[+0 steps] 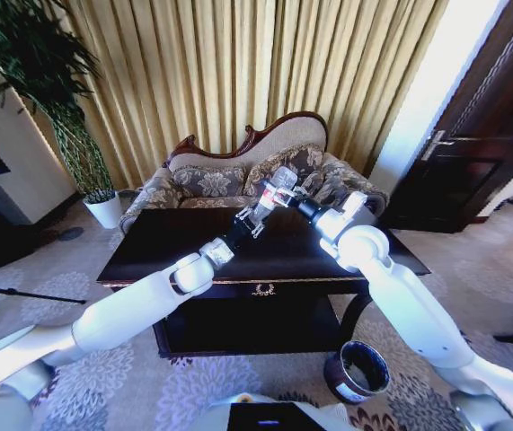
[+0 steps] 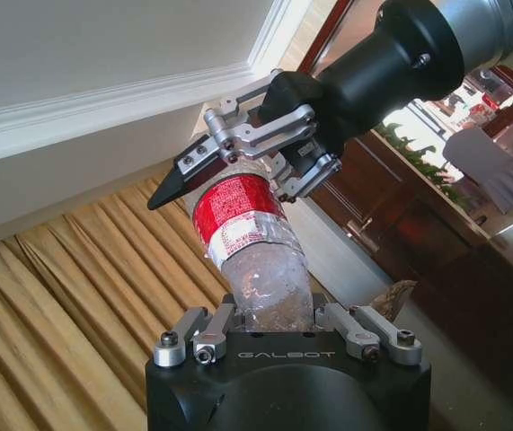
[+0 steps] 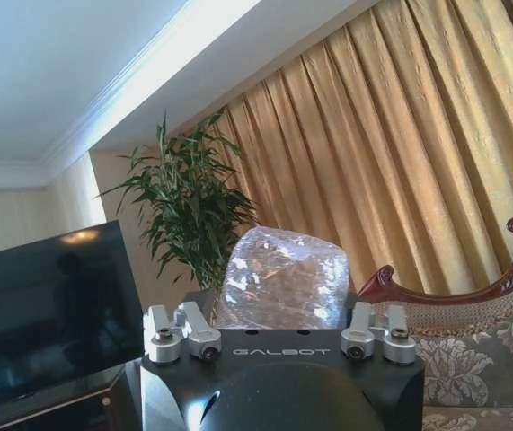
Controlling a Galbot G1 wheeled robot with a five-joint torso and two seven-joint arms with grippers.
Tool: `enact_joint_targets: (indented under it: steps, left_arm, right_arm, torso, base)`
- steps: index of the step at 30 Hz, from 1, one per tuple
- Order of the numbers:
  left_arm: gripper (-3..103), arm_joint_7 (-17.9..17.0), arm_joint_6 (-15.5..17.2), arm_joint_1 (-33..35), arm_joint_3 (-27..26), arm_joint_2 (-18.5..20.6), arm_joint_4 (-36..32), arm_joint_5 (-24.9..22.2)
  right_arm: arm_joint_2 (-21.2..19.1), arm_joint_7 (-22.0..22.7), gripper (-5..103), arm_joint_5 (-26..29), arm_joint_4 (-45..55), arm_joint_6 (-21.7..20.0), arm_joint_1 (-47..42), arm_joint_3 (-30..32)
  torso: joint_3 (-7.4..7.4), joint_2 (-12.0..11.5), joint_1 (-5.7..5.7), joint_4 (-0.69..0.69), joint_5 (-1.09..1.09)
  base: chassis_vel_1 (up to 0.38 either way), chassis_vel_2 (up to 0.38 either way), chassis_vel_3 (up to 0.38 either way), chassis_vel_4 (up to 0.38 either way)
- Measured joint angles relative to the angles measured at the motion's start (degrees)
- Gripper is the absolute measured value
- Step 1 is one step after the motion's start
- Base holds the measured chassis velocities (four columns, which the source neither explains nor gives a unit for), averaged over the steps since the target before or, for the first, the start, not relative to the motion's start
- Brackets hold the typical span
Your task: Move to the front of the table and place the trash on the table into the trash bin.
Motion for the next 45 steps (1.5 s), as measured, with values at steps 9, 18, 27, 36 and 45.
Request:
enact_joint_targets:
  steps: [9, 18, 27, 36, 45]
  left_arm:
    - [40, -0.17, 0.01, 0.13, -0.35, 0.33, -0.28, -0.01]
    - [73, -0.74, -0.09, 0.6, -1.22, 1.23, -2.35, -1.68]
    - [99, -1.91, 0.37, 5.11, -10.79, 4.37, -3.66, -4.1]
    - [100, -2.21, 1.57, 19.74, -33.46, 8.75, -4.69, -7.86]
    - [100, -5.65, 4.91, 37.37, -57.64, 7.75, -6.03, -13.87]
  right_arm:
    - [-0.07, 0.02, 49, -0.15, 0.34, 0.13, -0.07, 0.18]
    - [-0.84, 0.06, 28, -1.3, -1.24, 0.3, -0.56, 2.39]
    - [-2.62, 0.55, 28, -8.2, -6.43, 1.11, -3.24, 7.09]
    - [-7.35, 2.47, 28, -16.41, -6.84, 2.01, -8.73, 13.43]
    - [-10.38, 6.26, 28, -18.26, -5.85, 3.21, -16.43, 18.91]
  torso:
    - [0.0, 0.0, 0.0, 0.0, 0.0]
    - [0.0, 0.0, 0.0, 0.0, 0.0]
    - [0.0, 0.0, 0.0, 0.0, 0.0]
    - [0.0, 0.0, 0.0, 0.01, -0.02]
    - [0.0, 0.0, 0.0, 0.0, 0.0]
  base:
    - [0.0, 0.0, 0.0, 0.0]
    - [0.0, 0.0, 0.0, 0.0]
    - [0.0, 0.0, 0.0, 0.0]
    - [0.0, 0.0, 0.0, 0.0]
    - [0.0, 0.0, 0.0, 0.0]
